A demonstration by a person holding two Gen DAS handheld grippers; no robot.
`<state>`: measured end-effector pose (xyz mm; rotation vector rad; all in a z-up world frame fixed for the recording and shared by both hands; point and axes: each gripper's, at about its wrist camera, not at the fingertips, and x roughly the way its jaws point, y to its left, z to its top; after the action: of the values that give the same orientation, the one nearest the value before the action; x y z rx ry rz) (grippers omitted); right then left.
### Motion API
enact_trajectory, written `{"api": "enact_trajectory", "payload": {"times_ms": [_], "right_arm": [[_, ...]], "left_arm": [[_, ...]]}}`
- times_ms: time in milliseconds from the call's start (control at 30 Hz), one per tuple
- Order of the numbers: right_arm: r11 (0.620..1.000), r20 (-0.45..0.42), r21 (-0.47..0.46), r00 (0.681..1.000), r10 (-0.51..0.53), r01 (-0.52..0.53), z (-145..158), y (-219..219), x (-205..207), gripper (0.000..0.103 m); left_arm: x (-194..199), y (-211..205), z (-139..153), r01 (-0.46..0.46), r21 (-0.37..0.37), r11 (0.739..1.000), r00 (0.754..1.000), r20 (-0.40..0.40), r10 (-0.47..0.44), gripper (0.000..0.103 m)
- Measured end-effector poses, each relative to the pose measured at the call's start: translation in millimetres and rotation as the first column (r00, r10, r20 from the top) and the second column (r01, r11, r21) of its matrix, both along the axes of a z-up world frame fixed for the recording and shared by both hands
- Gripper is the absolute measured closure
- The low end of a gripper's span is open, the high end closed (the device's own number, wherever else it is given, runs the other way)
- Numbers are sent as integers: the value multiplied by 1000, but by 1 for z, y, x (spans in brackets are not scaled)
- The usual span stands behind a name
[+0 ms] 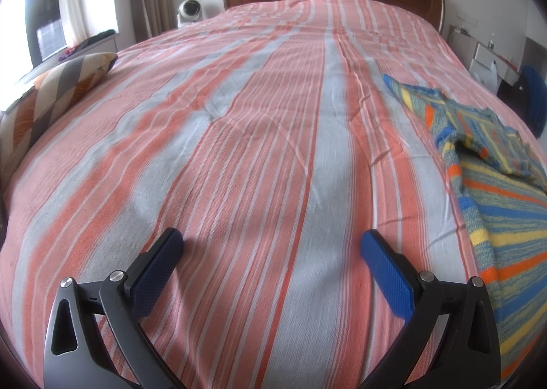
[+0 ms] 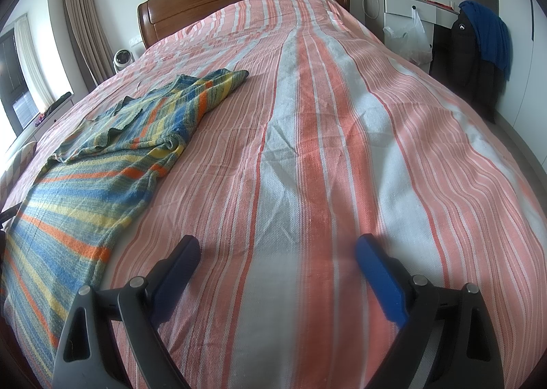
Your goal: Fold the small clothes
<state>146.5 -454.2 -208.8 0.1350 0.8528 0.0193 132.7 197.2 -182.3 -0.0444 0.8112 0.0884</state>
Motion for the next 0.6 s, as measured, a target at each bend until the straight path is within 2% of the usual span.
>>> {"api": "enact_trajectory", "payload": {"times_ms": [133, 200, 267, 367, 433, 467, 500, 567, 600], "right_arm": [[997, -144, -65, 989, 34, -44, 15, 9, 18, 11], [995, -146, -65, 988, 61, -71, 42, 17, 28, 13], [994, -75, 24, 991, 110, -108, 82, 34, 44, 13], [964, -47, 189, 979, 198, -185, 113, 71, 83, 13], [934, -51, 285, 970, 238, -214, 114, 97, 112, 17], [922, -65, 320, 966, 250, -217, 110, 108, 128, 25], [915, -92, 345, 963, 254, -208, 101, 120, 146, 37], [915, -169, 375, 959, 227, -151, 76, 136, 180, 47], [912, -204, 396, 958, 200, -106, 61, 140, 194, 48]], "left_arm": [[0, 0, 0, 0, 1, 1000, 1000, 0, 0, 0], [1, 0, 0, 0, 1, 1000, 1000, 3, 0, 0], [1, -1, 0, 0, 1, 1000, 1000, 2, 0, 0], [1, -1, 1, 0, 1, 1000, 1000, 3, 0, 0], [1, -1, 1, 0, 1, 1000, 1000, 3, 0, 0], [1, -1, 1, 0, 1, 1000, 1000, 3, 0, 0], [1, -1, 1, 0, 0, 1000, 1000, 3, 0, 0], [1, -1, 1, 0, -1, 1000, 1000, 4, 0, 0], [2, -1, 1, 0, 0, 1000, 1000, 4, 0, 0]]}}
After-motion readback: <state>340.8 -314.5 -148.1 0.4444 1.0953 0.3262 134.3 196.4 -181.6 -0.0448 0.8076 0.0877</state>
